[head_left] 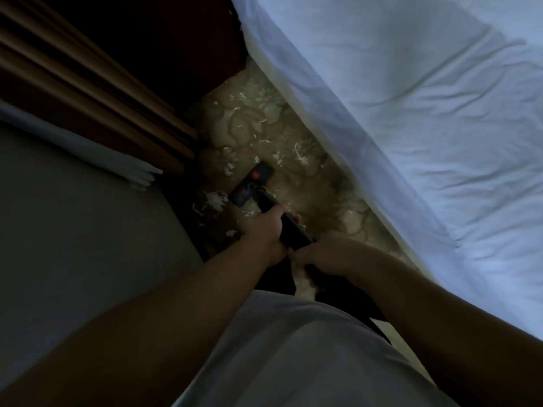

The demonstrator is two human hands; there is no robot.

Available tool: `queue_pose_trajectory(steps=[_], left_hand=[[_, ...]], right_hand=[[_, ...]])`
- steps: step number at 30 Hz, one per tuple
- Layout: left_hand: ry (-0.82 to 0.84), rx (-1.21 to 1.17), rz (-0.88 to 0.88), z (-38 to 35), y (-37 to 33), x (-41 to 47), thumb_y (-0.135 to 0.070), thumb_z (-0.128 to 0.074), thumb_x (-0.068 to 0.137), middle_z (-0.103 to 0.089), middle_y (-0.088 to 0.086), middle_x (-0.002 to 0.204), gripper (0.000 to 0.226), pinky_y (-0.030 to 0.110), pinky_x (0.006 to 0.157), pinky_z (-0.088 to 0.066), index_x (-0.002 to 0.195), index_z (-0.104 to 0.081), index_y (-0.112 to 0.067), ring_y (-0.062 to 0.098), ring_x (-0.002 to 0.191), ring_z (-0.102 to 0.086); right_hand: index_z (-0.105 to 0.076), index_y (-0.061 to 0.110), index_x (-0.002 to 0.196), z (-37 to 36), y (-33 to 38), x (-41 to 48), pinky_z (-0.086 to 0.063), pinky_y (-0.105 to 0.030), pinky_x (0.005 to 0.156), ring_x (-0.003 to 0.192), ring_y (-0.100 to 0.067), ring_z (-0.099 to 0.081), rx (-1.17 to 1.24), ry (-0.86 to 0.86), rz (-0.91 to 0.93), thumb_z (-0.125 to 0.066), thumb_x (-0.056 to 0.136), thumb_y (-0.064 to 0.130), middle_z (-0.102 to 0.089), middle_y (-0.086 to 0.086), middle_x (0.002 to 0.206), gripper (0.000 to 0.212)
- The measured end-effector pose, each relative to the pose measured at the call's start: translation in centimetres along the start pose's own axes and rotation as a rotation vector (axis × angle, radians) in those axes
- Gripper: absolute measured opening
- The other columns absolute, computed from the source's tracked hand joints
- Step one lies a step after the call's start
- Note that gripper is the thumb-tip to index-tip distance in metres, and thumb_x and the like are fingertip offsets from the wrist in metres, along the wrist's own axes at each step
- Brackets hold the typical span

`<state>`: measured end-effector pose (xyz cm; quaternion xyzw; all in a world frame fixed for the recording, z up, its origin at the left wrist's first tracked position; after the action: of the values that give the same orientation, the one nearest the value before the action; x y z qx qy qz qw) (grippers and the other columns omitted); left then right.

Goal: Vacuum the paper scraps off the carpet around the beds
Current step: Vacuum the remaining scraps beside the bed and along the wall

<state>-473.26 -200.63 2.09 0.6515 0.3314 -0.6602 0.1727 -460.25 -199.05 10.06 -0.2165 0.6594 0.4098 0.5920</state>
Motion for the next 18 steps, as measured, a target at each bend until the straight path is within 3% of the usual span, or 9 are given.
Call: queue_pose_trajectory(steps=[3, 8, 13, 18], left_hand=[[-0.075, -0.061, -0.063, 4.5, -3.5, 0.9, -0.029, -0.068, 0.096, -0.061, 0.011, 0.083, 0.024, 0.044, 0.073, -0.054, 0.102, -0.061, -0.006, 0.028, 0.071, -0.061], [-0.115, -0.111, -0.085, 9.5, -5.7, 1.7, -0.029, -0.067, 0.097, -0.061, 0.011, 0.083, 0.026, 0.042, 0.068, -0.053, 0.102, -0.062, -0.005, 0.027, 0.070, -0.061], [-0.146, -0.204, -0.085, 12.1, -4.6, 2.0, -0.023, -0.072, 0.092, -0.064, 0.011, 0.081, 0.043, 0.039, 0.061, -0.055, 0.128, -0.054, -0.008, 0.027, 0.066, -0.065], [-0.138, -0.216, -0.068, 10.2, -2.6, 1.0, -0.024, -0.069, 0.096, -0.061, 0.013, 0.082, 0.033, 0.037, 0.056, -0.055, 0.123, -0.054, -0.013, 0.028, 0.062, -0.062]], right_hand=[[-0.075, 0.000, 0.087, -2.9, 4.0, 2.4, -0.051, -0.025, 0.054, 0.052, -0.019, -0.066, -0.026, 0.079, 0.029, -0.073, 0.081, 0.013, -0.072, -0.009, 0.065, 0.014], [-0.072, 0.001, 0.099, -6.4, 7.2, 5.3, -0.054, -0.027, 0.055, 0.060, -0.020, -0.069, -0.087, 0.156, 0.037, -0.072, 0.085, 0.011, -0.072, -0.009, 0.072, 0.017], [-0.071, 0.001, 0.105, -8.7, 7.0, 6.5, -0.064, -0.046, 0.078, 0.071, -0.028, -0.075, -0.120, 0.201, 0.031, -0.076, 0.075, 0.017, -0.078, -0.015, 0.083, 0.035], [-0.074, 0.002, 0.098, -7.3, 4.9, 5.6, -0.057, -0.030, 0.060, 0.065, -0.023, -0.073, -0.143, 0.183, 0.028, -0.073, 0.080, 0.016, -0.077, -0.010, 0.076, 0.023]])
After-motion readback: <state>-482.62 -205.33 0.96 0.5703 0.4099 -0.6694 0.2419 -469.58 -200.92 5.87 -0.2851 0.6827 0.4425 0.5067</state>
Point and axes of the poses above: each hand's wrist, its own x-axis towards the middle knuckle, its own z-axis out of the back of the hand, y = z × x, the point moved 9 cm from there along x, towards the middle knuckle
